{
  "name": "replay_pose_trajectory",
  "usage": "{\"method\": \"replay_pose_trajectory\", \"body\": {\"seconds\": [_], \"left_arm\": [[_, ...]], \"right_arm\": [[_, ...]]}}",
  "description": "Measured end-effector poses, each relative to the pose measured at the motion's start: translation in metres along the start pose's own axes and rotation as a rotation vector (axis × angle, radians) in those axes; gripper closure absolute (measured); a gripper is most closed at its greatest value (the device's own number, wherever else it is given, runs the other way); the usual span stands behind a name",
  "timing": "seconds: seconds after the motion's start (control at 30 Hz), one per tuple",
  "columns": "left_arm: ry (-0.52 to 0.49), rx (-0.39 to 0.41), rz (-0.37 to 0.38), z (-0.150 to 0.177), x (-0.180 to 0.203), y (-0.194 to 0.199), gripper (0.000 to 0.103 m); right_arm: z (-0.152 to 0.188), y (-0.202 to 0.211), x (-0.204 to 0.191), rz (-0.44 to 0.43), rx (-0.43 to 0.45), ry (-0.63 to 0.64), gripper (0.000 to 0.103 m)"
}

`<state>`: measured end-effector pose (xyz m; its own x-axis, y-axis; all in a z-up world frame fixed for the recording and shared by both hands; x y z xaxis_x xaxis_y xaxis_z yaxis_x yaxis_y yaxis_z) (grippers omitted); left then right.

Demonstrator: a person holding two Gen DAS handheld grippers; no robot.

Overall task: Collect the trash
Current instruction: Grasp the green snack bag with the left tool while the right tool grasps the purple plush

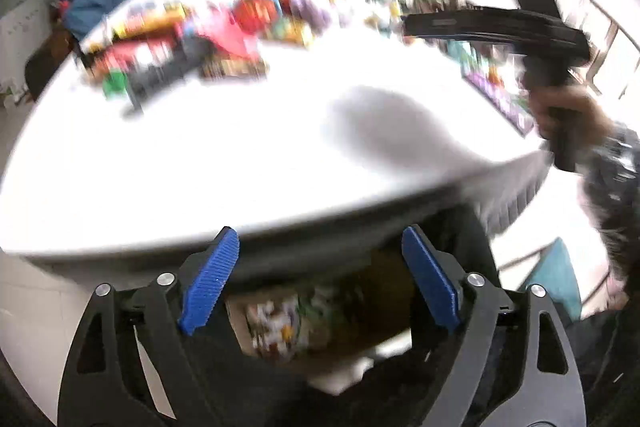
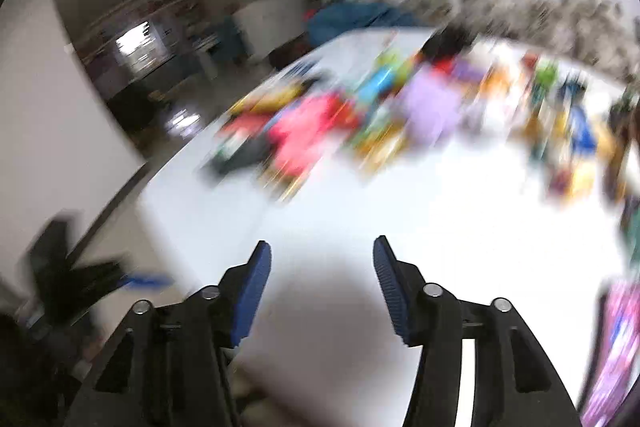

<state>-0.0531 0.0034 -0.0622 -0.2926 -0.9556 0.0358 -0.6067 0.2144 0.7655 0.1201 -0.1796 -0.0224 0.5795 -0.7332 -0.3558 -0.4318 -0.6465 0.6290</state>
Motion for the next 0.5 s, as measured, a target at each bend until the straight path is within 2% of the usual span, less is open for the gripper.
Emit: {"method": "replay_pose_trajectory", "body": {"seconds": [0.1,0.17,0.23,0.3,0.37,0.4,0.5], "left_arm": [[0.06,0.034,-0.01,-0.023,-0.013,-0.005,0.018],[0.104,0.033,0.004,-0.033,-0.019,-0.011,0.019],[0.125,0.039,-0.006,-0.045,-0.028,-0.016,0.018],[0.127,0.043,-0.016,-0.055,-0.028,-0.022,0.018],[0.128,0.049,-0.013,-0.071,-0.025,-0.03,0.018],[0.133,0.05,-0.014,-0.078,-0.022,-0.036,0.018],[0.141,0.058,-0.015,-0.106,-0.008,-0.058,0.018]], "right_arm": [[-0.06,-0.044,0.045,0.087,0.004,-0.014,0.045],[-0.084,-0.075,0.071,0.156,-0.029,-0.037,0.039],[-0.092,-0.099,0.097,0.226,-0.085,-0.074,0.022],[-0.089,-0.123,0.115,0.257,-0.156,-0.101,0.018],[-0.086,-0.136,0.116,0.235,-0.153,-0.067,0.023],[-0.084,-0.135,0.113,0.221,-0.142,-0.063,0.036],[-0.069,-0.114,0.104,0.159,-0.103,-0.085,0.038]]}}
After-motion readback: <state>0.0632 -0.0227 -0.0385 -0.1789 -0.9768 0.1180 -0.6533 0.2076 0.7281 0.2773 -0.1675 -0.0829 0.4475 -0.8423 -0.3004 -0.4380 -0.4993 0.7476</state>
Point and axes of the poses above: each gripper's, at about its wrist camera, not at the fingertips, and y roughly against the way its jaws point, x to its right, z to its underside, the point moved 6 cm from there along -y, roughly the way its jaws point, and after that the axes turned 13 degrees about -z, right-handed, at the moved point
